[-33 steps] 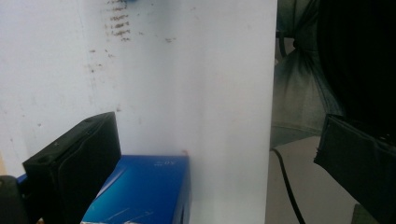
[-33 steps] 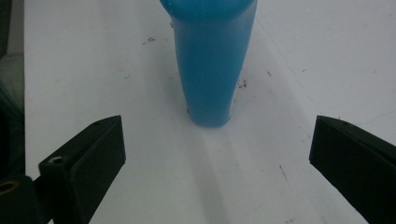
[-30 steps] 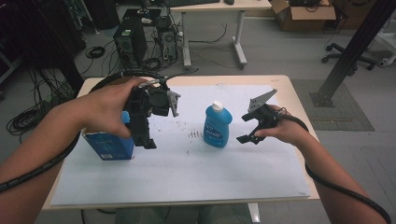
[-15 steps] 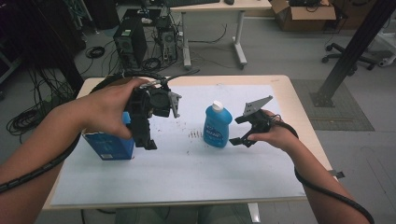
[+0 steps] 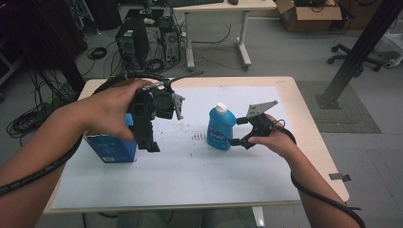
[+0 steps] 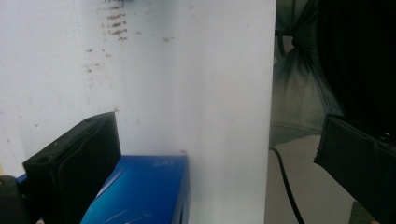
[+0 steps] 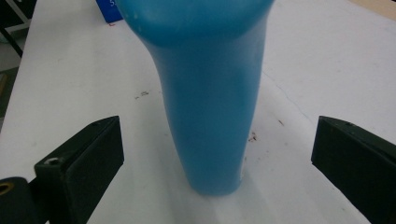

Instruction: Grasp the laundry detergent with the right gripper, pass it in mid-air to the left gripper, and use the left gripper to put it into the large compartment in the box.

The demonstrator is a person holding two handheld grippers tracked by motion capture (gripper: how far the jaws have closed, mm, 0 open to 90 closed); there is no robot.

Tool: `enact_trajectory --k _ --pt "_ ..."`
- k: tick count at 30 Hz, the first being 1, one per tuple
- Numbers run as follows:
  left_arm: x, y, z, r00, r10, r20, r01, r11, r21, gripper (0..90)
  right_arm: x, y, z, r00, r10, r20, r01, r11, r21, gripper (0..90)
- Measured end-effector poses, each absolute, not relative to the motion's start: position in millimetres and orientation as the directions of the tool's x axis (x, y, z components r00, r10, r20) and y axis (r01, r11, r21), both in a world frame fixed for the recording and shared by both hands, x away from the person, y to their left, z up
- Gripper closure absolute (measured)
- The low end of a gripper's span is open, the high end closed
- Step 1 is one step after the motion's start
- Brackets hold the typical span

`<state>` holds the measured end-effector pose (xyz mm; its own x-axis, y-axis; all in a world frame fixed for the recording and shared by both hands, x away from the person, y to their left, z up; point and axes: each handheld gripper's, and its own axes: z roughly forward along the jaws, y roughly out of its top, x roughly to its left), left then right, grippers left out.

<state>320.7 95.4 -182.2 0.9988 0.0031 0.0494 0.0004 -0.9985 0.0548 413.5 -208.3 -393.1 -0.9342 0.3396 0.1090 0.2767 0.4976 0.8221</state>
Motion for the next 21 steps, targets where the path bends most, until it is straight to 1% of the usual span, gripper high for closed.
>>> enact_trajectory --k 13,21 --pt "320.1 94.3 -182.9 0.999 0.001 0.043 -0.001 -0.999 0.048 0.2 413.8 -196.0 -408.8 -0.930 0.346 0.127 0.282 0.446 0.849 2.1" --pt "320.0 96.3 -183.3 0.999 0.003 0.046 0.001 -0.999 0.054 0.2 415.4 -190.6 -416.4 -0.920 0.372 0.119 0.279 0.410 0.869 1.8"
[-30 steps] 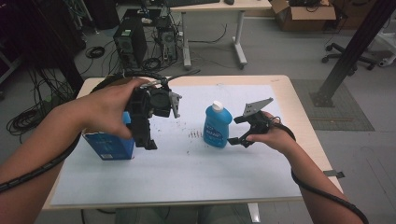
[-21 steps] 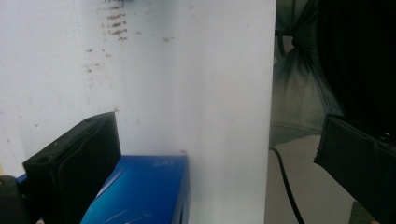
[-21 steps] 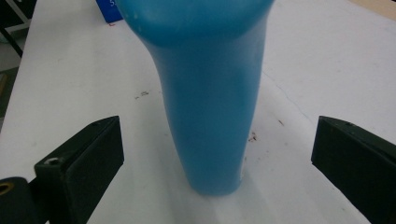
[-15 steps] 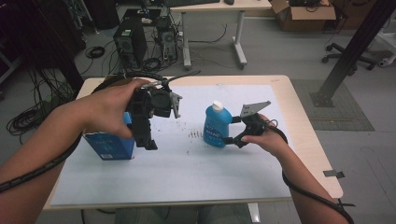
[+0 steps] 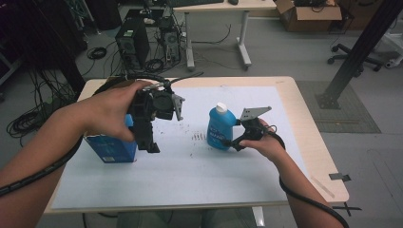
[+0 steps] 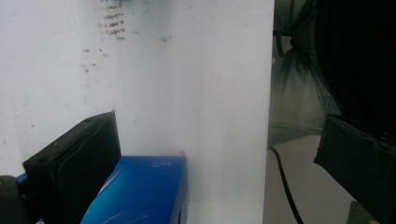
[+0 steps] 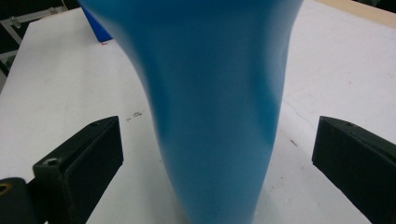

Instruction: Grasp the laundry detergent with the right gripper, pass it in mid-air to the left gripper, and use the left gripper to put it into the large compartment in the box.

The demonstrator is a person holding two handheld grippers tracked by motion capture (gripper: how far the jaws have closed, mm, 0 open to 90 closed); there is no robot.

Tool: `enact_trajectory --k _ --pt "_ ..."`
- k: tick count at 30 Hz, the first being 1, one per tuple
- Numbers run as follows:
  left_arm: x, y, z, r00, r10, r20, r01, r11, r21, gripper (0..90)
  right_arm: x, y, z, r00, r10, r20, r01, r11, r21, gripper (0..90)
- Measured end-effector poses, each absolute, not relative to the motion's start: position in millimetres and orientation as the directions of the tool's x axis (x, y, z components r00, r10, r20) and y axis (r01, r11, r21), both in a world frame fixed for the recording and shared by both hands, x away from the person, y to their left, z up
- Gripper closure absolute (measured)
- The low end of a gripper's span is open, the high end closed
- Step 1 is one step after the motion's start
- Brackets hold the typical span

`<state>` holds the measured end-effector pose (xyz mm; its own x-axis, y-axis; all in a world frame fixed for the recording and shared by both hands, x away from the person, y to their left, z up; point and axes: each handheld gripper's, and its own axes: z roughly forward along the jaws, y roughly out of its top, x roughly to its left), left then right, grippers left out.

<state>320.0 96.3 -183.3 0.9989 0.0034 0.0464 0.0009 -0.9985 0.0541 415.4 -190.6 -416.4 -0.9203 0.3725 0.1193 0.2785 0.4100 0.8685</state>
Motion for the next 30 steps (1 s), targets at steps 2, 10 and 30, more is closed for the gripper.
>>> enact_trajectory --k 2,10,30 --pt "319.7 96.2 -183.3 0.999 0.002 0.044 0.000 -0.998 0.056 0.2 415.7 -186.9 -419.8 -0.918 0.378 0.119 0.279 0.402 0.872 1.7" --pt "319.3 98.7 -184.7 0.999 0.004 0.044 0.001 -0.998 0.060 0.2 415.7 -178.3 -424.9 -0.912 0.392 0.121 0.280 0.380 0.882 1.5" --pt "318.8 101.0 -186.0 0.999 0.007 0.045 0.004 -0.998 0.066 0.1 415.0 -175.1 -430.2 -0.903 0.410 0.129 0.283 0.339 0.897 3.1"
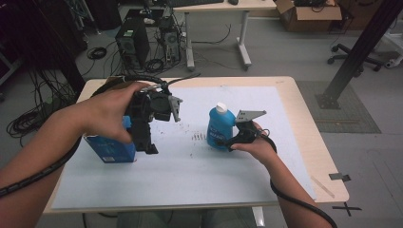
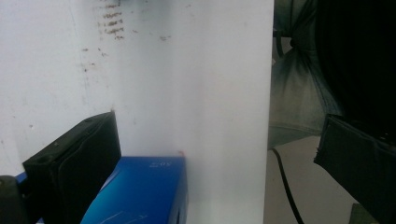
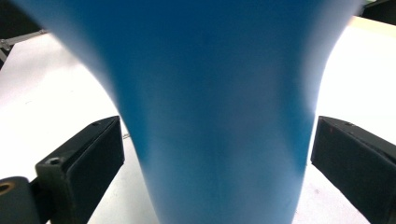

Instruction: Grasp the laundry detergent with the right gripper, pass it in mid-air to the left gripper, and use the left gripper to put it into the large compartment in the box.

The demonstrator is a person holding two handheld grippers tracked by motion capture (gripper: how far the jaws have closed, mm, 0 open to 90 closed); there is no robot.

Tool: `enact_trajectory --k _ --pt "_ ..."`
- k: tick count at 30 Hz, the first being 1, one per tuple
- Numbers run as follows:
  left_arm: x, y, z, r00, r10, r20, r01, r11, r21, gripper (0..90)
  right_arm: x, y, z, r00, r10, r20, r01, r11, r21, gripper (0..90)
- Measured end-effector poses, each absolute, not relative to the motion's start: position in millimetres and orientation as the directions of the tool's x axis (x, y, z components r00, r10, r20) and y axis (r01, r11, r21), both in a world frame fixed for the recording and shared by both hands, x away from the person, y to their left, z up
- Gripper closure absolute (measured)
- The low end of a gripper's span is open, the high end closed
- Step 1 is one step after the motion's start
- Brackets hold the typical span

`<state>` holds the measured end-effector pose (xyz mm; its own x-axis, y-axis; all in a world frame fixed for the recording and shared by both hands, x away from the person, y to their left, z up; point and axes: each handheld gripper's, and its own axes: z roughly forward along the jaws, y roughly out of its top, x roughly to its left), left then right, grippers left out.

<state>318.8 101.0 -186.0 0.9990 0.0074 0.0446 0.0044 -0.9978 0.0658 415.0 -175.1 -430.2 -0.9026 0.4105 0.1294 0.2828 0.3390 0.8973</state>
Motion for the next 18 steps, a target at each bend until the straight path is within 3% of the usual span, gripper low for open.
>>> enact_trajectory --k 18 --pt "318.1 99.8 -186.5 0.999 0.008 0.047 0.005 -0.998 0.063 0.2 414.0 -170.8 -427.7 -0.899 0.425 0.102 0.258 0.326 0.910 15.5"
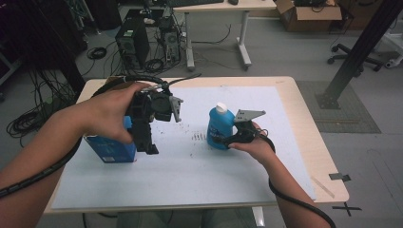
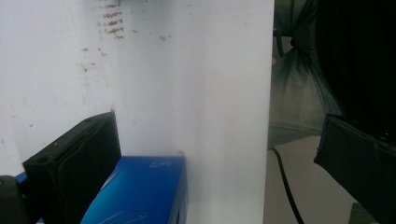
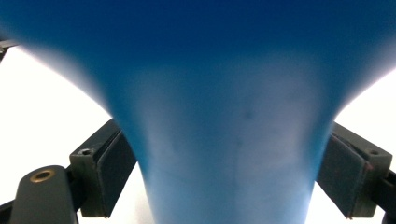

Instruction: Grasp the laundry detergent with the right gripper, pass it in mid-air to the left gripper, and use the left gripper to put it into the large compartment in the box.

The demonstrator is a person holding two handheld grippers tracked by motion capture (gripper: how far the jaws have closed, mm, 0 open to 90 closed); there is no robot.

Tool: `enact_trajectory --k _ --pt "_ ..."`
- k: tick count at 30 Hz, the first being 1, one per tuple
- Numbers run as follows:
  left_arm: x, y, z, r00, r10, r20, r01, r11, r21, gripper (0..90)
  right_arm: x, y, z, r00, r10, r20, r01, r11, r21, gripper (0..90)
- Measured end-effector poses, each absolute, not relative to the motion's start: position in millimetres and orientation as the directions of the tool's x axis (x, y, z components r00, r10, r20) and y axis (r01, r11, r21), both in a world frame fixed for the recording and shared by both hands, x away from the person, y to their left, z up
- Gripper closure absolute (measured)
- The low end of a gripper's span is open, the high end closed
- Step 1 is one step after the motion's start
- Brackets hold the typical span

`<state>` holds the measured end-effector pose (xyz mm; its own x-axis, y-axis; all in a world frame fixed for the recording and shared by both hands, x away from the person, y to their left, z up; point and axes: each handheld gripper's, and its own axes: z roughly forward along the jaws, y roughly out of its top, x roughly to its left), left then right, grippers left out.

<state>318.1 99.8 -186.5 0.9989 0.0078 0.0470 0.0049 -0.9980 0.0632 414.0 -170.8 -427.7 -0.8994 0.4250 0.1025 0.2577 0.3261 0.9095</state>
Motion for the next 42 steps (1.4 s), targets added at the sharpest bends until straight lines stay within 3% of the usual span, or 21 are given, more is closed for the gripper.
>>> enact_trajectory --k 10,26,42 --pt "318.3 99.1 -186.8 0.999 0.003 0.049 0.001 -0.998 0.060 0.2 412.4 -173.7 -431.1 -0.893 0.439 0.095 0.253 0.316 0.914 20.7" --pt "318.2 99.7 -186.9 0.999 0.007 0.052 0.004 -0.998 0.063 0.2 410.1 -171.1 -434.2 -0.896 0.440 0.058 0.217 0.321 0.922 38.8" --pt "318.9 97.7 -188.9 0.999 0.004 0.050 0.001 -0.998 0.061 0.2 407.5 -170.2 -435.4 -0.898 0.439 0.033 0.187 0.314 0.931 43.1"
